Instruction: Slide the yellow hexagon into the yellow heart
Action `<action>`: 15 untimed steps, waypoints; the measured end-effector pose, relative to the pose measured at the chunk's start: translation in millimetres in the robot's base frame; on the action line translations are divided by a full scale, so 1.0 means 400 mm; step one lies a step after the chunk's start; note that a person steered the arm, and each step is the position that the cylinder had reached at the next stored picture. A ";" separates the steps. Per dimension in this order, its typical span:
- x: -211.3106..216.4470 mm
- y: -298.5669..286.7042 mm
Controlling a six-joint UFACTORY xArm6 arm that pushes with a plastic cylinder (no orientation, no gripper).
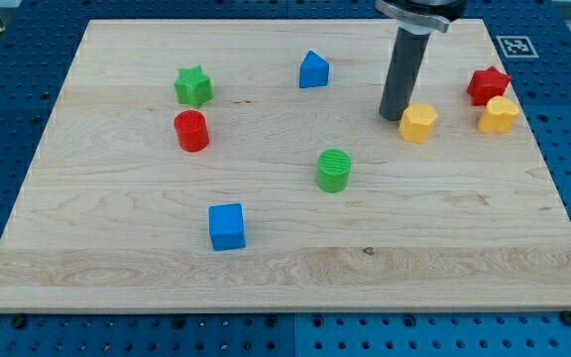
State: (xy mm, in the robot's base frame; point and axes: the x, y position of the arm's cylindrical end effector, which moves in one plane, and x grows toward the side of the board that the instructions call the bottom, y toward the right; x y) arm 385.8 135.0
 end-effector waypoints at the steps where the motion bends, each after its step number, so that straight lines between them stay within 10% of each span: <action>1: 0.011 0.013; 15: 0.147 0.159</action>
State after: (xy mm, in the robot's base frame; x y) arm 444.5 198.6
